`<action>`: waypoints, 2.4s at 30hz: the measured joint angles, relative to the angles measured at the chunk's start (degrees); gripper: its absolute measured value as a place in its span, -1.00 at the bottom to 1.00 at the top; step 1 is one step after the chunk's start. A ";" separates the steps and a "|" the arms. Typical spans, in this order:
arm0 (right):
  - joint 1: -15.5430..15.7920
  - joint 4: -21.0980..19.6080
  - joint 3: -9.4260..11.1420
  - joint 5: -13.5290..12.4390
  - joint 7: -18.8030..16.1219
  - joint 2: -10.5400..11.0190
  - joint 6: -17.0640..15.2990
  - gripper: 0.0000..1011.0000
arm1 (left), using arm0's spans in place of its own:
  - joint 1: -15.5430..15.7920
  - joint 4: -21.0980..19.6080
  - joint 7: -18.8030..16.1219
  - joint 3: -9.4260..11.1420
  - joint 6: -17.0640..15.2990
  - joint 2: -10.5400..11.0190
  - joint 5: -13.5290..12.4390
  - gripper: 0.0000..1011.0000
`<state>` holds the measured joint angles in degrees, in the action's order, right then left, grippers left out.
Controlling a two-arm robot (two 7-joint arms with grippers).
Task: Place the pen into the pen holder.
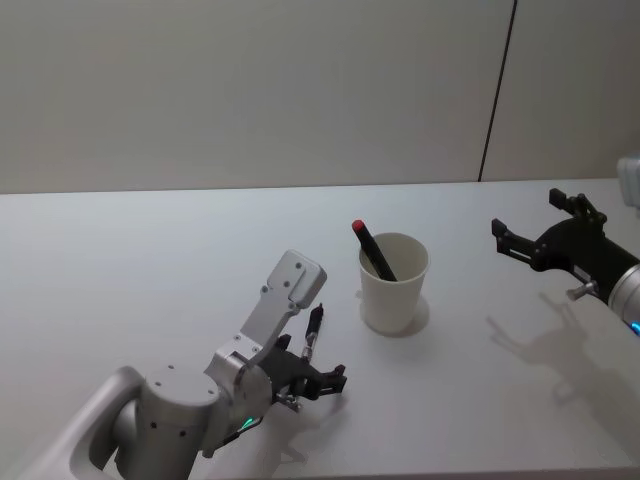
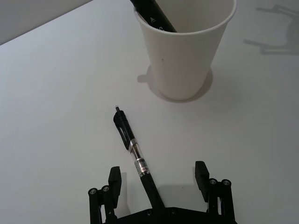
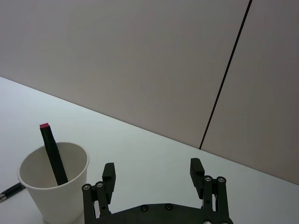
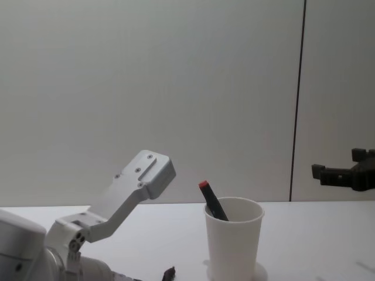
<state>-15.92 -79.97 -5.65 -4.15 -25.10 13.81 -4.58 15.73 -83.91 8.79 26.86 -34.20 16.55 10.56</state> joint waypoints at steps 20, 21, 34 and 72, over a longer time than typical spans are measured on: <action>0.00 0.00 0.00 0.00 0.00 0.00 0.00 0.98 | 0.74 0.86 1.65 0.21 -1.60 -0.31 -3.90 0.87; 0.00 0.00 0.00 0.00 0.00 0.00 0.00 0.98 | 0.78 0.91 1.71 0.21 -1.63 -0.32 -4.01 0.83; 0.00 0.00 0.00 0.00 0.00 0.00 0.00 0.98 | 1.12 1.95 2.35 0.18 -1.90 -0.70 -4.93 0.05; 0.00 0.00 0.00 0.00 0.00 0.00 0.00 0.98 | 0.12 2.23 1.25 -0.67 3.28 -0.42 -5.90 -0.74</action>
<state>-15.92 -79.97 -5.65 -4.15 -25.10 13.81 -4.58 15.85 -81.68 10.05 26.20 -30.92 16.13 4.66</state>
